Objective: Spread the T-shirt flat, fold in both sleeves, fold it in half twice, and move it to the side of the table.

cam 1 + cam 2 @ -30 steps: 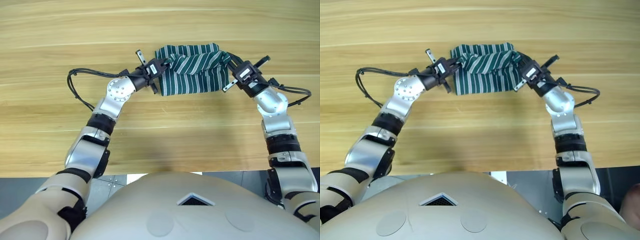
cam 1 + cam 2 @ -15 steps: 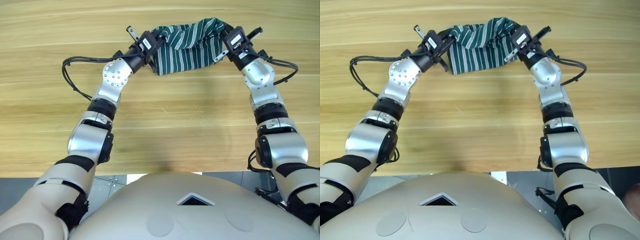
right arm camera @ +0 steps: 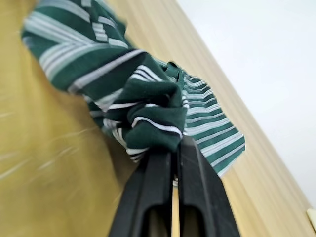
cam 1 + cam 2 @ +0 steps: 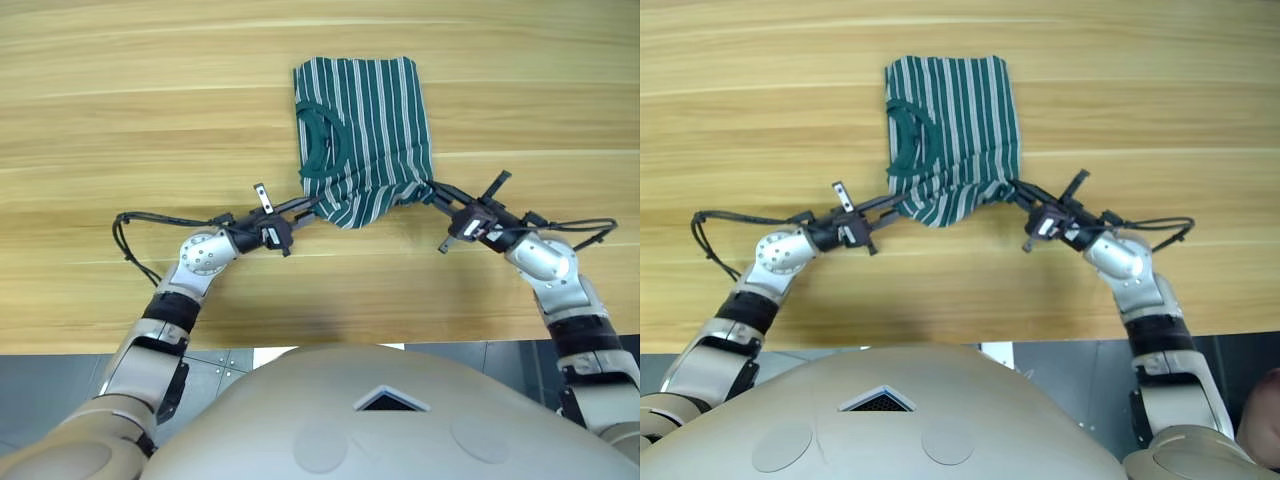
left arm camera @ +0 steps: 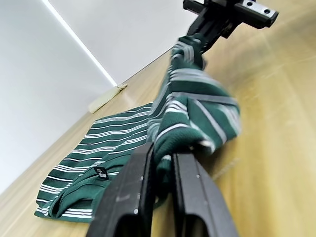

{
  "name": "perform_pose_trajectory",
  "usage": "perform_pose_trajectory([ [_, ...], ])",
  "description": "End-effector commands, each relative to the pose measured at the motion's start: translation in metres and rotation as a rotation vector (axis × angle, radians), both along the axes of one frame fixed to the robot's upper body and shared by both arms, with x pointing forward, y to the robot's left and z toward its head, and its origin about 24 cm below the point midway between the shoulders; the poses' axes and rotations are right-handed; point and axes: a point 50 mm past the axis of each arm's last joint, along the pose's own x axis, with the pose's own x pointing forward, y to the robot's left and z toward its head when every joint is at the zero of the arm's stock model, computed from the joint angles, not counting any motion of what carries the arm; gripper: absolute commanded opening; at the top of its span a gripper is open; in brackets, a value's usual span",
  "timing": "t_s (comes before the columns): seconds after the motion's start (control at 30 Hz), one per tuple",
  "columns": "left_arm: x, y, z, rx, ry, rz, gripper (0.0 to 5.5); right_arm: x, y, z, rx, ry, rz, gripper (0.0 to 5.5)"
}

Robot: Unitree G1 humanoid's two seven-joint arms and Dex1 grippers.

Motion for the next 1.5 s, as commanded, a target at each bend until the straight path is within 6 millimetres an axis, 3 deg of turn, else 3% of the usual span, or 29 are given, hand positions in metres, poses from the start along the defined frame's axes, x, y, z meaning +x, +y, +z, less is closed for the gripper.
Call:
perform_pose_trajectory([
  [0.03, -0.031, 0.004, -0.004, 0.003, 0.076, -0.049, 0.55, -0.026, -0.017, 0.008, 0.006, 0.076, 0.032, 0.0],
  [0.17, -0.067, 0.007, -0.001, -0.007, 0.149, -0.098, 0.55, -0.053, -0.031, 0.016, 0.024, 0.162, 0.048, 0.0],
  [0.37, -0.081, 0.009, 0.013, -0.021, 0.162, -0.092, 0.55, -0.062, -0.024, 0.03, 0.065, 0.144, 0.081, 0.0],
  [0.67, -0.016, 0.009, 0.061, -0.142, -0.081, 0.147, 0.55, -0.017, -0.003, 0.046, 0.161, -0.032, 0.018, 0.0],
  [0.9, 0.015, 0.001, 0.046, -0.08, -0.056, 0.205, 0.55, 0.011, 0.0, 0.036, 0.151, -0.034, -0.048, 0.0],
  [1.07, 0.045, -0.003, 0.029, -0.02, -0.034, 0.266, 0.55, 0.042, 0.005, 0.025, 0.148, -0.036, -0.113, 0.0],
  [1.4, 0.096, 0.0, 0.033, -0.062, -0.046, 0.407, 0.55, 0.102, 0.025, 0.022, 0.159, -0.074, -0.203, 0.0],
  [1.5, 0.107, -0.002, 0.032, -0.055, -0.03, 0.421, 1.02, 0.116, 0.031, 0.023, 0.168, -0.088, -0.246, 0.6],
])
